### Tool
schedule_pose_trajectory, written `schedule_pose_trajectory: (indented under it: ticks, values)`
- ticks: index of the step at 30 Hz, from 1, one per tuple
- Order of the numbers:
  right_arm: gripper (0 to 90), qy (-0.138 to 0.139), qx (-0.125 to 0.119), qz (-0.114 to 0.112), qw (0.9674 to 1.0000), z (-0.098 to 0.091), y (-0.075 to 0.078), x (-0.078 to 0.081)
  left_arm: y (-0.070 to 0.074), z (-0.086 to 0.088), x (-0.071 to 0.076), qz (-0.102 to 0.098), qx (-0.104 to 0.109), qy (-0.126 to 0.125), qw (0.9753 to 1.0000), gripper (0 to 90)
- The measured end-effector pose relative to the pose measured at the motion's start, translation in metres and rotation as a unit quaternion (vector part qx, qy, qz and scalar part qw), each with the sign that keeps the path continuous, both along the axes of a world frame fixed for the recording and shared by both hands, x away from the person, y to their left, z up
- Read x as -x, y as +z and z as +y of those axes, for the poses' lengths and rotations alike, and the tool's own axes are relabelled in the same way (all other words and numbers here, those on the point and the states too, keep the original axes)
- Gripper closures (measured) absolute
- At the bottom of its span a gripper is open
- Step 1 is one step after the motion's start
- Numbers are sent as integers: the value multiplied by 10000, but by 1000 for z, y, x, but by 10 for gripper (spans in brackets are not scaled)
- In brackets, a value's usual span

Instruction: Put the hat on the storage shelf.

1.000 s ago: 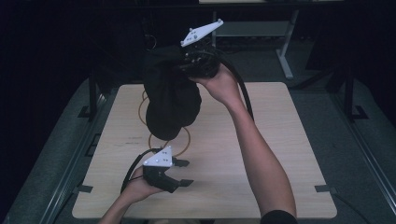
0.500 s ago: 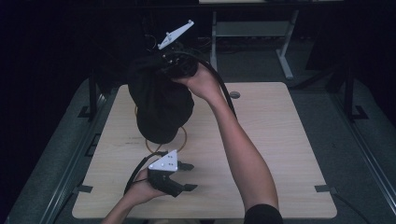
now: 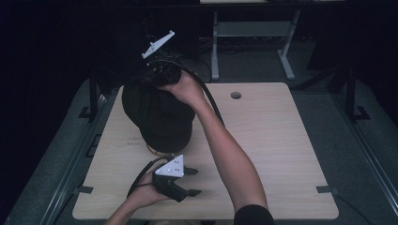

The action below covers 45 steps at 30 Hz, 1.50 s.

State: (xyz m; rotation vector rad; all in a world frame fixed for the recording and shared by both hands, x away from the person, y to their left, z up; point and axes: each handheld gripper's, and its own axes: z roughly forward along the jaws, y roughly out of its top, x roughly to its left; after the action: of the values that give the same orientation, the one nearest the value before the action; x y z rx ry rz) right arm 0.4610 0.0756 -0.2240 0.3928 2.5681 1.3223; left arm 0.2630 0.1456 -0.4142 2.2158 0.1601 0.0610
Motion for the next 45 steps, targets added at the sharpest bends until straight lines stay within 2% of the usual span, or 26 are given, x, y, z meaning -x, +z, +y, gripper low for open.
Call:
schedule_pose_trajectory:
  ticks: [3, 7, 11, 17, 19, 23, 26, 29, 34, 41, 45]
  values:
    - [543, -65, -12, 125, 9999, 0, -4, -2, 0, -1, 1, 20, 44, -10, 10000, 342]
    - [511, -36, -207, 164, 9996, -6, -8, -2, -1, -1, 1, 28, 45, -16, 10000, 343]
    - [488, -33, -253, 154, 9996, -9, -10, -1, -1, -1, 1, 25, 37, -31, 10000, 342]
    - [383, 10, -543, 78, 9985, -16, -6, 5, -1, 1, 5, 14, 66, -25, 10000, 341]
    - [379, 16, -697, 76, 9975, -22, -4, 8, -1, 1, 6, -5, 77, -32, 10000, 341]
    - [360, -33, -722, 26, 9974, -35, -1, 14, 0, 1, 5, -24, 95, -13, 10000, 338]
    - [350, -93, -756, 94, 9971, -46, -1, 19, 0, 2, 4, -57, 98, 4, 9999, 334]
    - [335, -132, -745, 24, 9971, -57, -1, 20, -1, 2, 3, -70, 110, 35, 9999, 327]
    - [322, -230, -896, 34, 9957, -74, 1, 25, -2, 2, 2, -47, 96, 102, 9999, 308]
    - [310, -388, -857, 40, 9956, -98, -1, 31, -2, 3, 0, -55, 124, 188, 9997, 289]
    - [304, -463, -837, 61, 9954, -109, -4, 34, -3, 4, 0, 26, 173, 289, 9994, 279]
